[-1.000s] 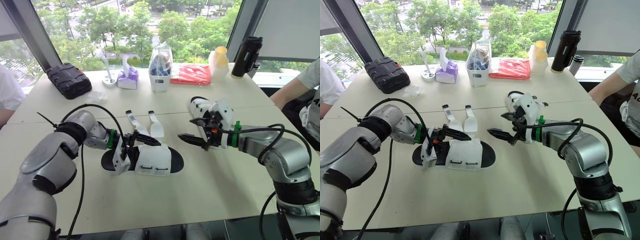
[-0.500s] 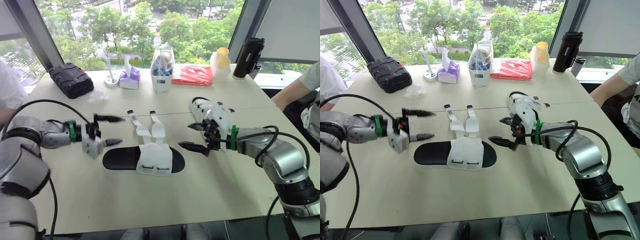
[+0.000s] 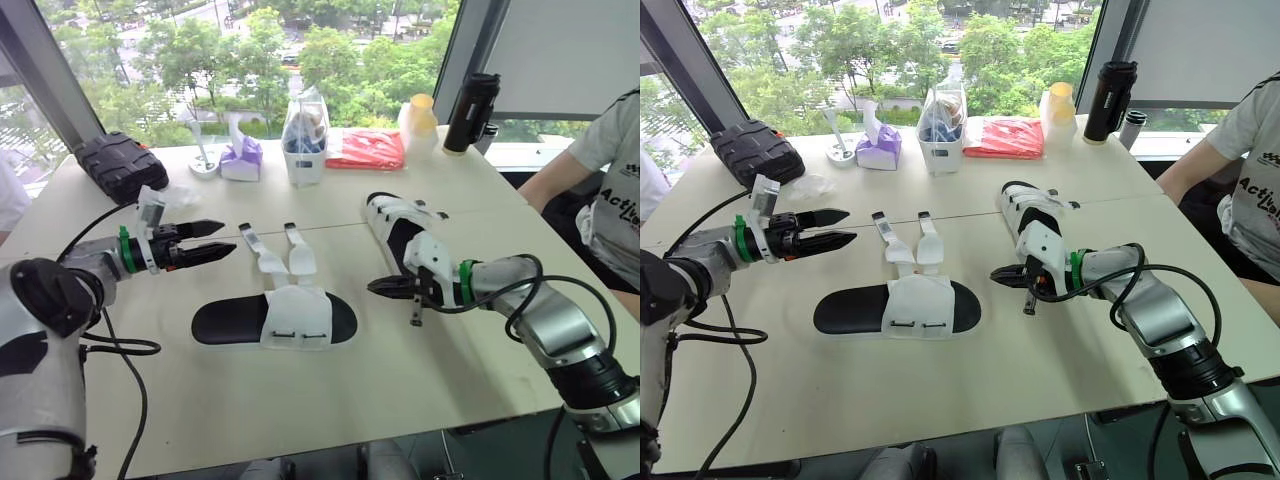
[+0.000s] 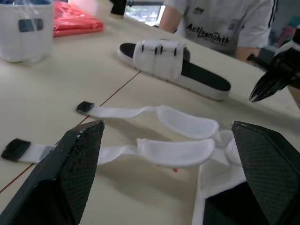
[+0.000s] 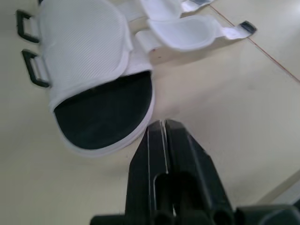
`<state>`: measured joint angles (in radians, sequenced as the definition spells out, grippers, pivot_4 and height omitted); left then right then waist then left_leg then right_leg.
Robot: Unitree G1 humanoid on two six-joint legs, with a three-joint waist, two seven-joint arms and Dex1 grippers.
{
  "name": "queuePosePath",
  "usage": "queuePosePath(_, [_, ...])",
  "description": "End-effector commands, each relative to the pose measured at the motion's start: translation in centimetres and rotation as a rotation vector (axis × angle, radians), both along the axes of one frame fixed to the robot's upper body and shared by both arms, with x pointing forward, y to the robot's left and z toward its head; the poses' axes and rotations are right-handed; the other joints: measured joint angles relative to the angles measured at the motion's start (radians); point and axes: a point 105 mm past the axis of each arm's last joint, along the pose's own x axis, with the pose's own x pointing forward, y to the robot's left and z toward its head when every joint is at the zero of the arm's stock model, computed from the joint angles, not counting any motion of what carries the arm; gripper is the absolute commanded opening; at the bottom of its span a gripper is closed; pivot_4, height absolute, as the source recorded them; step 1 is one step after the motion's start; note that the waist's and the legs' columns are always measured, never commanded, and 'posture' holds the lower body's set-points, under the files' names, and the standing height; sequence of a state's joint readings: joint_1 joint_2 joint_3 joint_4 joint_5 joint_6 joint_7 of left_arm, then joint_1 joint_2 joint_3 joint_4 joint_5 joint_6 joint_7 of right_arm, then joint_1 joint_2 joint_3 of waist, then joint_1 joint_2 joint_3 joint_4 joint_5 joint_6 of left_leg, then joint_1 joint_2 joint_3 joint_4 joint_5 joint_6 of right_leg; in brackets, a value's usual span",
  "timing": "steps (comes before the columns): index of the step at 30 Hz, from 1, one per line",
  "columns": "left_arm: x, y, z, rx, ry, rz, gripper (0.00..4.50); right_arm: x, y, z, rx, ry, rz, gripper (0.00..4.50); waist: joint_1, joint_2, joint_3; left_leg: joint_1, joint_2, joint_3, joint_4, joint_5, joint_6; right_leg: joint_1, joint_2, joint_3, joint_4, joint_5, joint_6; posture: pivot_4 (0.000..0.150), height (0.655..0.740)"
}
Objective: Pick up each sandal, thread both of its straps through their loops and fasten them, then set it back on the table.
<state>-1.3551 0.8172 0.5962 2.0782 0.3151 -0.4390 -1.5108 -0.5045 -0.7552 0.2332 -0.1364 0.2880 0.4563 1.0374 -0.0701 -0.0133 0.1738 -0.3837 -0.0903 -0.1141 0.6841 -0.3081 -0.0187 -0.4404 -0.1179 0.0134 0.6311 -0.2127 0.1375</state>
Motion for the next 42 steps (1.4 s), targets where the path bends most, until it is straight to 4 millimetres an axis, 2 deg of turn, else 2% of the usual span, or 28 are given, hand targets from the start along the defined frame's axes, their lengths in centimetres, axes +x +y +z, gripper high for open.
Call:
queuePosePath(1, [-0.1,-0.1,-1.0,-0.015,0.0,0.021,4.5,-0.4,1.2,-0.3,0.034,0.004,0.082,0.04,0.0,0.0,0.0,0.001,0.0,0.0,0.0,0.0,0.0,0.0,0.0,0.0,0.0,0.0,0.0,0.15,0.74])
queuePosePath(11, [0.7,-0.7,-3.5,-0.099,0.077,0.134,4.5,0.4,4.0,-3.3,0.072,0.029,0.145,0.04,0.005,0.0,0.0,0.001,0.0,0.0,0.0,0.001,-0.002,-0.001,0.0,0.002,0.001,0.0,0.0,0.15,0.74])
queuePosePath(20, [1.6,-1.5,-2.5,-0.203,0.048,0.172,4.5,-0.5,6.0,-4.6,0.098,0.03,0.23,0.04,0.003,0.0,0.0,0.002,0.0,0.0,0.0,0.002,-0.004,-0.002,0.0,0.002,0.001,0.0,0.0,0.15,0.74])
queuePosePath(22, [4.1,-0.8,-1.3,-0.309,-0.087,0.464,4.5,-1.1,7.1,-4.7,0.108,0.028,0.281,0.04,0.008,0.0,0.0,0.002,0.0,0.0,0.0,0.002,-0.004,-0.002,0.0,0.002,0.001,0.0,-0.001,0.15,0.74])
queuePosePath(26, [5.7,-0.6,-0.1,-0.46,-0.219,0.775,4.5,-1.2,7.9,-5.0,0.123,0.036,0.304,0.04,0.02,-0.001,-0.001,0.002,0.001,-0.001,0.0,0.003,-0.007,-0.002,-0.001,0.004,0.001,0.001,-0.001,0.15,0.74])
queuePosePath(31, [6.6,-1.2,1.6,-0.593,-0.249,0.962,4.5,-1.2,8.0,-5.6,0.113,0.042,0.316,0.04,0.025,-0.001,-0.001,0.003,0.001,0.0,0.0,0.003,-0.006,-0.002,0.0,0.005,0.001,0.001,-0.002,0.15,0.74])
queuePosePath(35, [7.5,-1.8,2.8,-0.718,-0.18,1.0,4.5,-1.1,7.9,-6.0,0.104,0.046,0.319,0.04,0.024,-0.001,-0.001,0.005,0.001,0.0,0.0,0.002,-0.005,-0.001,0.0,0.005,0.001,0.001,-0.002,0.15,0.74])
queuePosePath(38, [8.1,-2.8,3.3,-0.695,-0.14,0.962,4.5,-1.1,7.9,-6.2,0.099,0.045,0.322,0.04,0.024,-0.001,-0.001,0.006,0.001,0.0,-0.001,0.002,-0.004,0.001,0.0,0.005,0.001,0.001,-0.002,0.15,0.74])
queuePosePath(42, [9.0,-4.6,2.3,-0.46,-0.064,0.881,4.5,-1.0,7.9,-6.4,0.087,0.042,0.326,0.04,0.023,-0.001,-0.001,0.01,0.0,0.0,-0.001,0.002,-0.003,0.005,0.001,0.005,0.0,0.001,-0.002,0.15,0.74])
